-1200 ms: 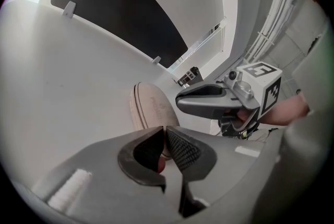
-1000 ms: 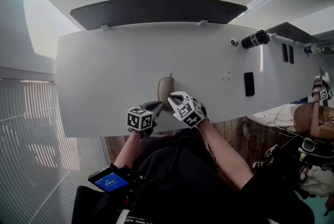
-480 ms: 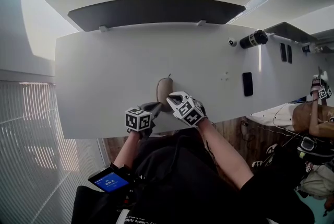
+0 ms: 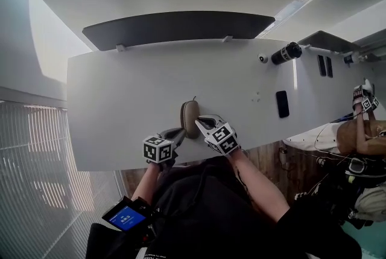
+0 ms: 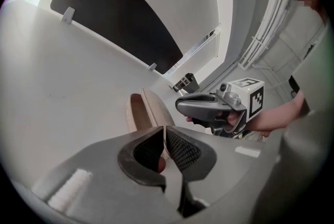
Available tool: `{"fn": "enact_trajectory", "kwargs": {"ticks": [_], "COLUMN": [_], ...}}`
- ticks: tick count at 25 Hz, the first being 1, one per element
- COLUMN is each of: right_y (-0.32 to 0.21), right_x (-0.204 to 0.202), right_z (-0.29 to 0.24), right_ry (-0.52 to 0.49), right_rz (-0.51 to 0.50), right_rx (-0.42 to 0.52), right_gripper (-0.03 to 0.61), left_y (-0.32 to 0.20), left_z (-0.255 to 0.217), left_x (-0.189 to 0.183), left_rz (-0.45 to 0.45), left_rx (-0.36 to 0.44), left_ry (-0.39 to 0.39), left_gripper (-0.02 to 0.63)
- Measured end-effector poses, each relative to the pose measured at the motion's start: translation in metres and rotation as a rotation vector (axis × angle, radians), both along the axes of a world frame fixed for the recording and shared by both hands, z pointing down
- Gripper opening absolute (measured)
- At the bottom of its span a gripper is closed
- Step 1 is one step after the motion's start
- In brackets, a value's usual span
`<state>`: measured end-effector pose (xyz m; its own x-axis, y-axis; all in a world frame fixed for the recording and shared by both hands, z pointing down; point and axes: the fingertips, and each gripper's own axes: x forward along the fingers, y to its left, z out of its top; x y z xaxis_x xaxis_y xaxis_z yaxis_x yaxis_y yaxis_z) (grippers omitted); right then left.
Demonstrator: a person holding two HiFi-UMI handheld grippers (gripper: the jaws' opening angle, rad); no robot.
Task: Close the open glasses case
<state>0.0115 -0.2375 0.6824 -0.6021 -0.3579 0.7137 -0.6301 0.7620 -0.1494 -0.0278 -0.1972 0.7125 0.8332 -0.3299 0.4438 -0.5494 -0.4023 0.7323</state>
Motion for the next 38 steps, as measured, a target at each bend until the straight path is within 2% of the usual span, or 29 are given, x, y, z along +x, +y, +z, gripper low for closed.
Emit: {"fn": "enact_trajectory", "kwargs": {"ticks": [4,8,11,14,17,22,27,33,38], "right_y": [-0.004,0.009,0.026,0.044,0.057,0.072,0.099,0.160,0.221], "right_x": [0.009,0.025,0.037,0.043,0.038,0.038,0.044,0.063,0.088], "right_z": [-0.037,-0.075,-0.098,-0.112,-0.125,-0.145,-0.165,-0.181,-0.186], "right_ry": [-0.106,-0.204,-0.247,-0.274,-0.312,-0.351,-0.390,-0.374,-0.433], "right_rz": [0.088,0.162,0.213,0.233,0.213,0.177,0.154,0.105,0.068], "right_rx": [0.084,0.171,0.203,0.216,0.233,0.275,0.312,0.348,0.387], "right_gripper": [0.029,0.025,0.014,0.009,0.008,0.008,0.006,0.006,0.005], "left_y": [-0.002,-0.002,0.005,0.016,0.023,0.038,0.064,0.124,0.187], "left_z": [-0.029,-0.066,-0.095,-0.118,-0.140,-0.158,-0.185,-0.201,-0.205], "left_x": [-0.018,-0.029,-0.031,-0.034,-0.042,-0.048,-0.035,-0.007,0.022], "left_rz": [-0.029,-0.016,0.017,0.040,0.014,-0.043,-0.099,-0.142,-0.177], "left_rx": [0.093,0.287,0.429,0.544,0.612,0.677,0.704,0.729,0.734], "left_ry": [0.013,-0.043,-0.091,-0.110,-0.135,-0.177,-0.218,-0.249,-0.273], "left_gripper": [0.023,0.018,0.012,0.008,0.008,0.008,0.008,0.008,0.008]}}
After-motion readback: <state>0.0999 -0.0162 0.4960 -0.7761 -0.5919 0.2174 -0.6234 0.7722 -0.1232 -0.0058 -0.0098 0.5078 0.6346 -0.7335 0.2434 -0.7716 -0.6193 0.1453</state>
